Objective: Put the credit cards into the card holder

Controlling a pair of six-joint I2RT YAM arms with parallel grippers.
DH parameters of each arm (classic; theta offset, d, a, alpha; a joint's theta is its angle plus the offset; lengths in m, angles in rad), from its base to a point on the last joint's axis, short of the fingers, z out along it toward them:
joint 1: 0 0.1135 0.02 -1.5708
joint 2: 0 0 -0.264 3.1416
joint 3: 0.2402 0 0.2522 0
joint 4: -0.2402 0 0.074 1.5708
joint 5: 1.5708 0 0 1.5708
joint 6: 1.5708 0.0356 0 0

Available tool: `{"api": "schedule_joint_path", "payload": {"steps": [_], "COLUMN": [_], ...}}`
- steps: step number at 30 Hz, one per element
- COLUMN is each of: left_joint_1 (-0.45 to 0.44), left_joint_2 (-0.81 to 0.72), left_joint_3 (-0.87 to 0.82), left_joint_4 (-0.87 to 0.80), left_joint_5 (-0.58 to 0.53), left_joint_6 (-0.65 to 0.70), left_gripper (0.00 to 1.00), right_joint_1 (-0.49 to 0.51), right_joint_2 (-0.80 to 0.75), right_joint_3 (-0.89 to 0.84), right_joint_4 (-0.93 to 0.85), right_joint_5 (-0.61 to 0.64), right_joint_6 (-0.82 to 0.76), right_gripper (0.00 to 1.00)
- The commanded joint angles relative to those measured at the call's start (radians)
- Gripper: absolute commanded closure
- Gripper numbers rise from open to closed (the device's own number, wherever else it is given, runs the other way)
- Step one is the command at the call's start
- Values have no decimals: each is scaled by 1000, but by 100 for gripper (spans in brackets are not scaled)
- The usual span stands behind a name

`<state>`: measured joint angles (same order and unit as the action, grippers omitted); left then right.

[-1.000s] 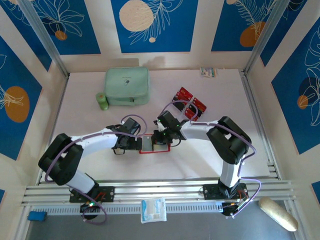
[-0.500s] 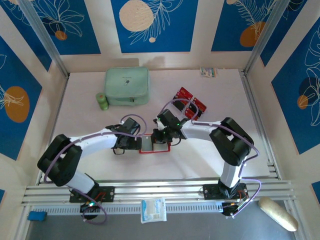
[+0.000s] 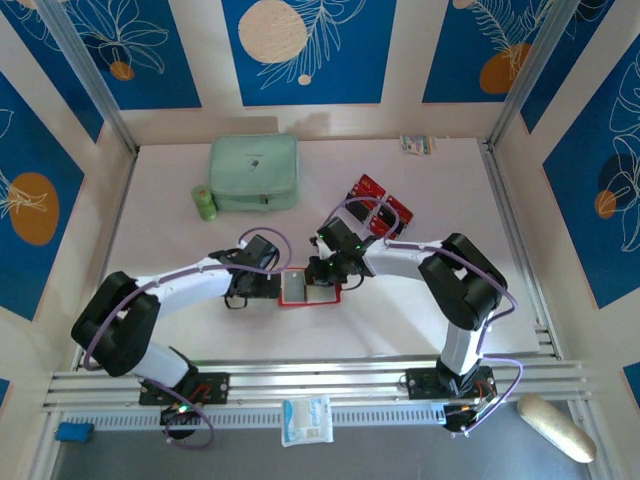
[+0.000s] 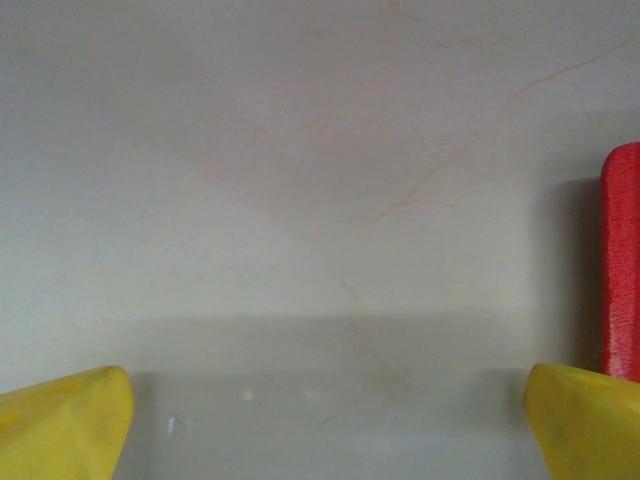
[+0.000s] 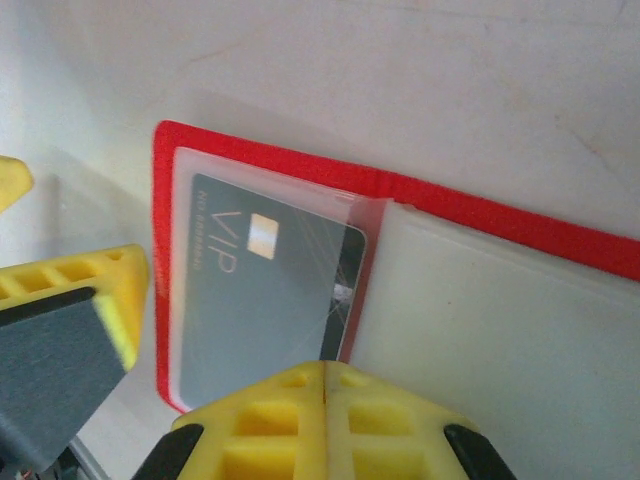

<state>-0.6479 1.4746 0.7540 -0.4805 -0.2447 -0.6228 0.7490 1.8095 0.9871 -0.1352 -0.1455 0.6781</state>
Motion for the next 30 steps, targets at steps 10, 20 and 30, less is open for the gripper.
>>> {"api": "schedule_joint_path", "payload": {"steps": [10, 20, 30], "left_joint_1": [11, 10, 9], "left_joint_2": [10, -22, -108], "left_joint_3": [-14, 2, 106], "left_joint_4": [-3, -28, -81], "left_joint_5": [-4, -14, 43], "left_joint_6": [-3, 3, 20], "left_gripper": [0, 0, 0], "right_joint_1": [27, 6, -123], "right_joint_2": [73, -17, -163], "right_joint_3": [56, 41, -49], "right_joint_4": [-20, -49, -86], "right_joint_5": [-23, -29, -18], "right_joint_6": [1, -2, -41], "right_gripper": [100, 100, 84]}}
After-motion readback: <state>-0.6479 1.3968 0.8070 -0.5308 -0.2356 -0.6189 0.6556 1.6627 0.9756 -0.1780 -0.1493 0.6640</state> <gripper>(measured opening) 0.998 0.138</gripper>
